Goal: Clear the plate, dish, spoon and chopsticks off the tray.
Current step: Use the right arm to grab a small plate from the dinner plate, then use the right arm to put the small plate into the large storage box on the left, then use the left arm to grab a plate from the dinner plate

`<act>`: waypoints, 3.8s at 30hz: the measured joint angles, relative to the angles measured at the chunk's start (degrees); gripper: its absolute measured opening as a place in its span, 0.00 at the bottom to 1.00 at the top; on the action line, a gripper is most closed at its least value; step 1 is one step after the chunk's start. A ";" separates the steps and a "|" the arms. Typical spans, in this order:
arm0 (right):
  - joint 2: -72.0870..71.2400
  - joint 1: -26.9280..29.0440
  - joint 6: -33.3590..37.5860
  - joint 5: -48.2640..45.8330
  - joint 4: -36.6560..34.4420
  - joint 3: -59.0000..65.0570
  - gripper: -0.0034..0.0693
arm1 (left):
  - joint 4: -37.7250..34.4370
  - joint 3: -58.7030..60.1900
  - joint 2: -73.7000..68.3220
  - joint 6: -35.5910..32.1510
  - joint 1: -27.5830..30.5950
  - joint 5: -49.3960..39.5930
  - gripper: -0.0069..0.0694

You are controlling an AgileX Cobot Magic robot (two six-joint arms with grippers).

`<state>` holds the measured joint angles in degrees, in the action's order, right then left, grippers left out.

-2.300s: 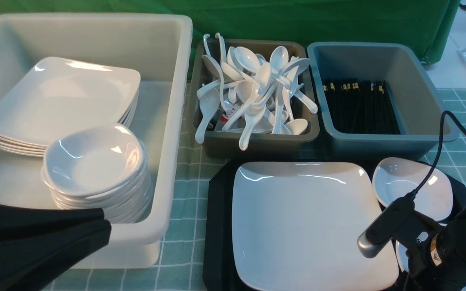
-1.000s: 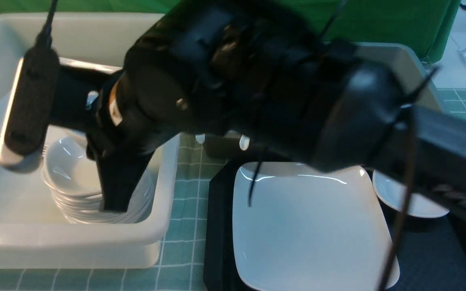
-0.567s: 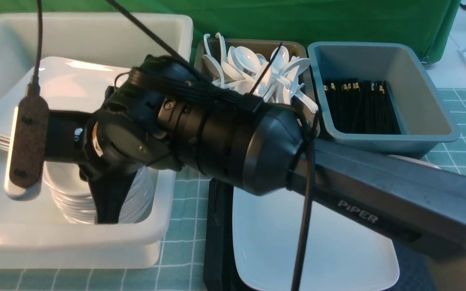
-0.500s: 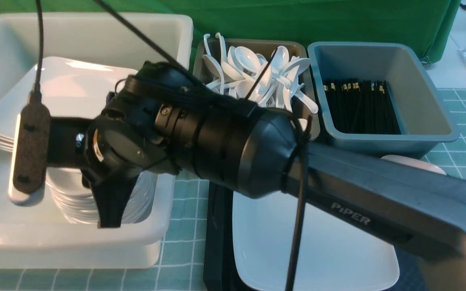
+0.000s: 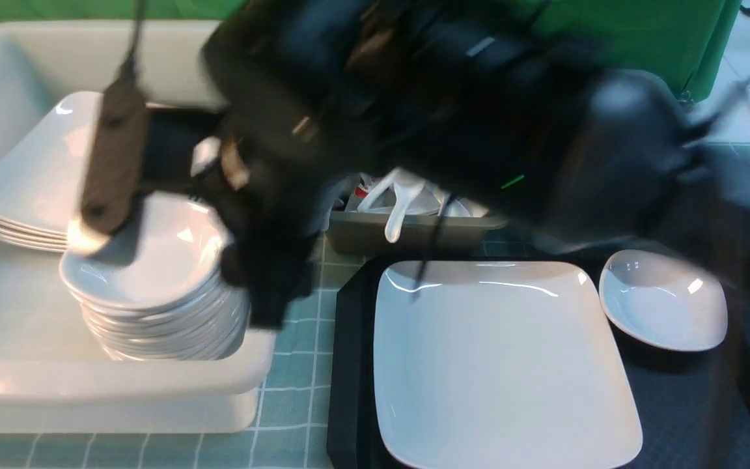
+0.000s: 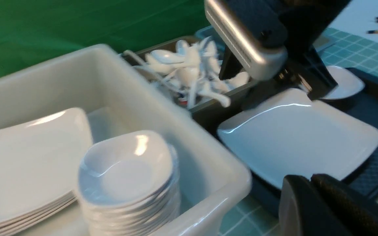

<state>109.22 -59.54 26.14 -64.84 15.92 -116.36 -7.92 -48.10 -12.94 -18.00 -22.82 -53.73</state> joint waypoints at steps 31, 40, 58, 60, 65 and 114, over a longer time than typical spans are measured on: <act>-8.33 43.81 2.24 39.58 -1.65 59.42 0.70 | -17.63 -0.12 -13.35 -19.28 -0.04 7.20 0.11; -4.74 43.86 2.30 42.46 -0.07 58.67 0.70 | -17.63 -0.12 -13.35 -19.28 -0.04 6.07 0.11; -14.02 33.15 -8.13 26.23 1.07 58.74 0.15 | -17.20 -0.12 -13.35 -19.34 -0.04 4.25 0.11; -19.49 28.65 -12.97 22.20 -0.03 57.50 0.13 | -16.56 -0.12 -13.35 -19.71 -0.04 4.54 0.11; -27.07 18.36 -17.98 18.20 -0.28 47.66 0.13 | -15.58 -0.12 -13.35 -19.63 -0.07 4.79 0.11; -5.75 -6.07 -11.56 0.05 6.08 4.25 0.37 | -2.51 -0.18 -9.05 -3.11 -0.07 -3.13 0.11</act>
<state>103.47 -65.60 14.59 -64.79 22.01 -112.12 -10.43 -48.28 -21.99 -21.10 -22.89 -56.86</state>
